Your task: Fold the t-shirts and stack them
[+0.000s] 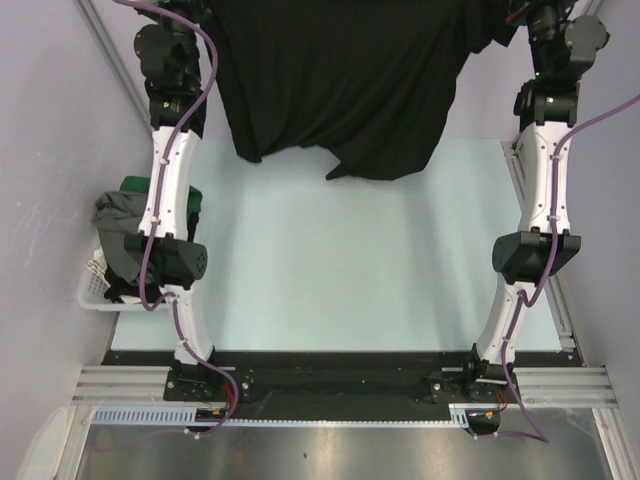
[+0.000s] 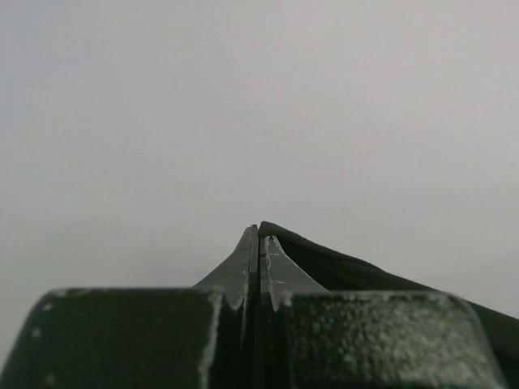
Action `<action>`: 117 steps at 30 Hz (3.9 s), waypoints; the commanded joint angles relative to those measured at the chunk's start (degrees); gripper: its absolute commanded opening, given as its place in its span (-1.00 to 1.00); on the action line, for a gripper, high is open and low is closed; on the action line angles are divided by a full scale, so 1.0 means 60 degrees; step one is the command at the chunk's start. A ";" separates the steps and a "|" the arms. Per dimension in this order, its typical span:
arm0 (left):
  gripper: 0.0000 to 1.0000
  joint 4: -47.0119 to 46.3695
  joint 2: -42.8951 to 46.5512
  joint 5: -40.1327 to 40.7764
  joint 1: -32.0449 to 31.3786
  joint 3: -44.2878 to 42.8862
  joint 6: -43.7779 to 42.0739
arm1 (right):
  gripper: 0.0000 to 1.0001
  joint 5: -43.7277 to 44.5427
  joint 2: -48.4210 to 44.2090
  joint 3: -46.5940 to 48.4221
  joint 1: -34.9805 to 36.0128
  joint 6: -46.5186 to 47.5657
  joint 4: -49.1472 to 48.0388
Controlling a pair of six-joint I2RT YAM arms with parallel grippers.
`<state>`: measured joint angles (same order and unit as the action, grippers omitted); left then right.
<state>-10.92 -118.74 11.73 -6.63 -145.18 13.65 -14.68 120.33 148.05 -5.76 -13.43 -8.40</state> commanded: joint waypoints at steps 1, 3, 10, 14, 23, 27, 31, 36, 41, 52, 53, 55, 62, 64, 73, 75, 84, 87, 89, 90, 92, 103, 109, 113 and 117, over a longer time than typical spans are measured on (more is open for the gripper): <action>-1.00 -0.1812 0.0147 0.0521 0.0153 -0.0602 -0.0019 | -1.00 0.0732 -0.0076 0.0535 -0.0578 0.0057 -0.1512; -1.00 -0.2148 -0.0101 0.0419 0.0139 -0.0573 0.0039 | -1.00 0.0747 0.0071 0.0535 -0.0593 0.0041 -0.1777; -1.00 -0.4052 -0.0235 0.0258 0.0007 -0.0383 -0.0355 | -1.00 0.0805 0.0335 0.0681 -0.0651 0.0144 -0.3242; -1.00 -0.4553 -0.0308 0.0769 0.0065 -0.0441 -0.0313 | -1.00 0.1228 0.0510 0.0901 -0.0827 0.0100 -0.3624; -1.00 -0.2899 -0.1507 0.0653 0.0198 -0.0090 0.1328 | -1.00 0.1758 0.1770 0.0096 -0.0682 -0.0618 -0.3010; -1.00 -0.2123 -0.1802 0.0288 0.0022 0.0318 0.1095 | -1.00 0.1524 0.2093 0.0008 -0.0359 -0.0414 -0.1419; -1.00 -0.1083 -0.1014 0.0140 -0.0168 0.1679 0.0510 | -1.00 0.1508 0.1553 -0.0518 -0.0066 0.0141 0.0693; -1.00 -0.0305 -0.0336 0.0623 -0.0491 0.2710 -0.0677 | -1.00 0.1962 0.0379 -0.2277 0.0124 0.1007 0.1621; -1.00 -0.0039 -0.2487 0.0610 -0.0550 -0.0728 -0.0708 | -1.00 0.2065 0.1563 -0.0408 0.0096 0.0849 0.1199; -1.00 -0.3216 0.0362 0.0155 -0.0725 0.1562 -0.1847 | -1.00 0.1450 -0.0392 -0.0517 0.0623 0.1915 -0.0859; -1.00 -0.3466 0.1308 0.0170 -0.0769 0.2624 -0.1966 | -1.00 0.1363 -0.0687 -0.0780 0.0652 0.2134 -0.0681; -1.00 -0.4417 0.2773 0.0286 -0.0784 0.3903 -0.2215 | -1.00 0.1362 -0.1971 -0.2251 0.0725 0.2470 -0.0650; -1.00 -0.3865 0.5837 0.0740 -0.0769 0.7840 -0.3139 | -1.00 0.1815 -0.4554 -0.5131 0.0185 0.2663 0.0841; -1.00 -0.3500 0.6471 0.1090 -0.0769 0.8914 -0.3125 | -1.00 0.2253 -0.5053 -0.5891 0.0009 0.2416 0.1499; -1.00 0.1683 1.0465 0.1737 -0.0769 1.4072 0.0784 | -1.00 0.5067 -0.7764 -1.0318 -0.0418 -0.1067 0.6279; -0.99 0.3863 1.1246 0.1708 -0.0769 1.4645 0.1704 | -1.00 0.4879 -0.7926 -1.0363 -0.0344 -0.2226 0.8519; -1.00 0.9872 1.4662 0.0218 -0.0769 1.4999 0.3217 | -1.00 0.3532 -0.8893 -1.0685 -0.0344 -0.2817 1.3699; -1.00 1.1133 1.4780 -0.0516 -0.0769 1.4604 0.3408 | -1.00 0.2916 -0.8967 -1.0773 -0.0329 -0.2640 1.5163; -1.00 1.2082 1.4722 -0.1293 -0.0769 1.4283 0.3482 | -1.00 0.2652 -0.9054 -1.1166 -0.0344 -0.2420 1.5695; -1.00 1.2364 1.4692 -0.1498 -0.0769 1.4237 0.3511 | -1.00 0.2564 -0.9113 -1.1357 -0.0329 -0.2318 1.5915; -1.00 1.3065 1.4648 -0.2214 -0.0769 1.4236 0.3540 | -1.00 0.2140 -0.9375 -1.2086 -0.0358 -0.2069 1.5917; -0.55 1.4461 1.3390 -0.4035 -0.0769 1.4501 0.2413 | -0.25 0.0704 -0.8293 -1.3395 -0.0402 -0.1687 1.5654; -0.13 1.4024 1.2584 -0.3333 -0.0769 1.3551 0.1959 | -0.09 0.0761 -0.7957 -1.3075 -0.0549 -0.1804 1.5098; -0.07 1.2707 1.2173 -0.2790 -0.0769 1.3298 0.1811 | -0.06 0.0791 -0.7620 -1.2591 -0.0461 -0.2140 1.4091; -0.07 1.0645 1.2056 -0.2526 -0.0769 1.3940 0.2689 | -0.05 0.0907 -0.7166 -1.2151 0.0109 -0.2507 1.2800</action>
<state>66.43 -45.78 -6.02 -11.64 -63.18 26.98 -9.34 75.55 71.00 -7.97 -25.96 75.29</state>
